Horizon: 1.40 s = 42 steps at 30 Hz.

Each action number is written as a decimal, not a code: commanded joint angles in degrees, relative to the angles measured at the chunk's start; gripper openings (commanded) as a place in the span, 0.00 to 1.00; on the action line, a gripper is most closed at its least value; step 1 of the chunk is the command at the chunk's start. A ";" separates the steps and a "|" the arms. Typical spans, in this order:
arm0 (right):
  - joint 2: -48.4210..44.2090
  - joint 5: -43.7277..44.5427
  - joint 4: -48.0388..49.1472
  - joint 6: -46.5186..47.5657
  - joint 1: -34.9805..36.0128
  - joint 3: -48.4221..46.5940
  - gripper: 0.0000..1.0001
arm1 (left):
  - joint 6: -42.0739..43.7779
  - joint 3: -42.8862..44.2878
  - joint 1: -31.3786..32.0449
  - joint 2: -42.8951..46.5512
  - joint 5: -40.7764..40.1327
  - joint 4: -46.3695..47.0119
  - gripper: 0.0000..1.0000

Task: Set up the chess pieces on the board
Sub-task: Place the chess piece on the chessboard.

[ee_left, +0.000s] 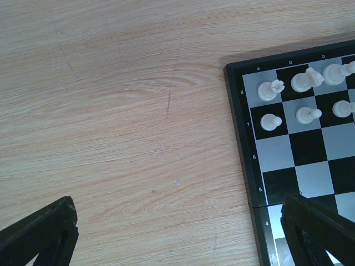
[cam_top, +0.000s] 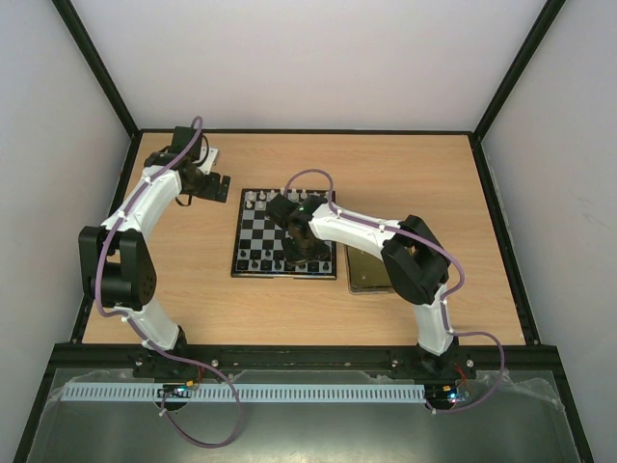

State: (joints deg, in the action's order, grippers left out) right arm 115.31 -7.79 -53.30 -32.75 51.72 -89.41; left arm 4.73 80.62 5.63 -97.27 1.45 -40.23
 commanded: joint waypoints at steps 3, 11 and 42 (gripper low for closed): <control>0.89 0.72 -0.12 0.41 -0.12 0.42 0.14 | 0.10 1.05 0.26 -0.53 -0.31 -0.86 1.00; 1.06 0.52 -0.31 0.67 -0.13 0.24 0.21 | 0.05 1.25 0.26 -0.64 -0.36 -0.92 1.00; -0.62 2.47 -2.35 0.58 -2.31 -5.10 0.22 | 0.10 1.15 0.26 -0.11 -0.22 -1.04 1.00</control>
State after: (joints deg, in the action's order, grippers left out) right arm 115.31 -6.68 -53.71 -32.34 50.06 -92.51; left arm 4.73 80.62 5.63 -97.27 1.48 -40.25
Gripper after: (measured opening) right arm 0.219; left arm 0.997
